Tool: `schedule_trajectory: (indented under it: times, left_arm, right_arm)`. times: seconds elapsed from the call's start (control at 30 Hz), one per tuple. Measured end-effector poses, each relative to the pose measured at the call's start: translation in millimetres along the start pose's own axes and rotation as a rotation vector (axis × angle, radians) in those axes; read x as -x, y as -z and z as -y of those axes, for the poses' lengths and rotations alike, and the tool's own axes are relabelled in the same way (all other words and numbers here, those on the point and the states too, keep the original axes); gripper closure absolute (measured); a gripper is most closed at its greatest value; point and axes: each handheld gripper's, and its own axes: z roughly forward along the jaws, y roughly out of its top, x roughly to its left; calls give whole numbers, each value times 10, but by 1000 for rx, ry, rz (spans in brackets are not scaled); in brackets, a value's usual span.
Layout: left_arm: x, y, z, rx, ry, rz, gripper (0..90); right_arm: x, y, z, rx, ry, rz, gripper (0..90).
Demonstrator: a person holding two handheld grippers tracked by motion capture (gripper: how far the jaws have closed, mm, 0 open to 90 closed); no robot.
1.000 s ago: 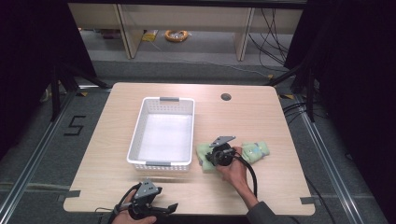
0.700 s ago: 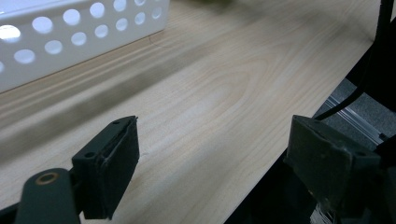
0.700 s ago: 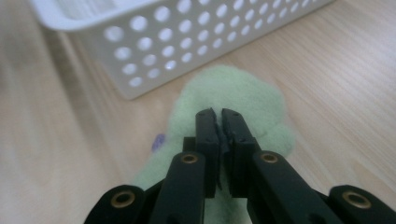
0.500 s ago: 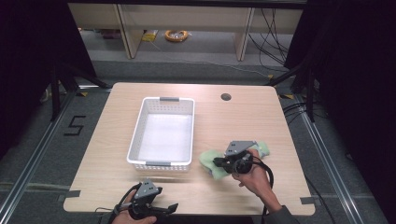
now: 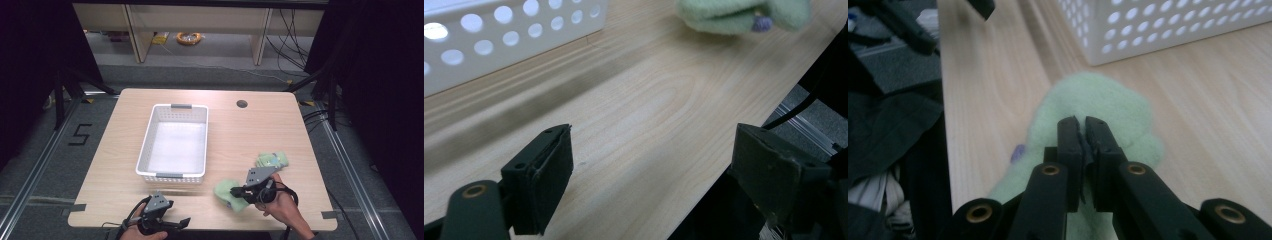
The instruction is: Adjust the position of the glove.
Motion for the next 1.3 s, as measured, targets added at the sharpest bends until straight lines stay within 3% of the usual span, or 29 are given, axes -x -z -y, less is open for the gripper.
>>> schedule_trajectory:
  times: [0.07, 0.13, 0.2, 0.33, 0.37, 0.4, 0.5, 0.57, 0.6, 0.63, 0.67, 0.7, 0.73, 0.77, 0.83, 0.93, 1.03, 1.07, 1.13, 1.23, 1.3]
  left_arm:
    - [-12, 14, 0, -12, -18, -10, 165]
    - [-1, 1, 0, -3, 0, 0, 165]
    - [1, -4, -2, -5, -11, -2, 165]
    - [-3, -7, -2, -12, -9, 2, 165]
    - [-8, -6, 2, -13, -18, -7, 166]
    - [0, -7, 5, 0, 0, -5, 165]
    - [-2, 1, 7, -2, 2, -11, 165]
    - [8, -2, 1, -3, 11, -4, 166]
    - [-8, 6, -3, -16, -22, -2, 165]
    - [-6, 4, -2, -20, -30, -8, 166]
    - [18, -14, 2, 4, -5, 0, 166]
    - [8, -3, -3, -14, -21, 1, 166]
    - [32, -25, -7, 13, 3, 3, 167]
    - [29, -20, -17, 3, -11, 1, 171]
    - [77, -42, -53, 18, 13, 24, 188]
    - [133, -101, -142, 11, -34, 46, 204]
    - [203, -183, -263, 9, -33, 68, 247]
    - [216, -212, -327, 11, -63, 70, 265]
    - [248, -277, -425, 17, -68, 73, 306]
    - [263, -378, -549, -20, -117, 71, 350]
    - [288, -485, -623, -28, -117, 69, 385]
  right_arm:
    - [-5, -10, 10, -7, 25, -7, 864]
    - [-13, -24, 37, -25, 49, -18, 864]
    - [-8, -36, 81, -33, 67, -44, 862]
    - [11, -52, 126, -45, 76, -47, 858]
    - [13, -54, 147, -52, 59, -46, 855]
    - [37, -74, 187, -64, 72, -48, 843]
    - [40, -89, 209, -78, 72, -54, 831]
    - [39, -102, 222, -91, 88, -47, 771]
    - [37, -103, 224, -89, 82, -42, 747]
    - [33, -95, 227, -90, 72, -42, 728]
    - [31, -86, 230, -86, 65, -36, 708]
    - [30, -64, 236, -82, 58, -20, 696]
    - [27, -43, 240, -80, 47, -11, 676]
    - [7, 6, 248, -79, -4, 34, 639]
    - [-18, 84, 266, -67, -42, 66, 633]
    - [-114, 188, 333, -53, -107, 133, 604]
    - [-198, 237, 421, -64, -179, 183, 597]
    - [-203, 249, 436, -71, -186, 185, 596]
    - [-208, 276, 497, -60, -241, 200, 593]
    - [-207, 283, 521, -81, -267, 199, 590]
    - [-210, 267, 540, -70, -280, 196, 590]
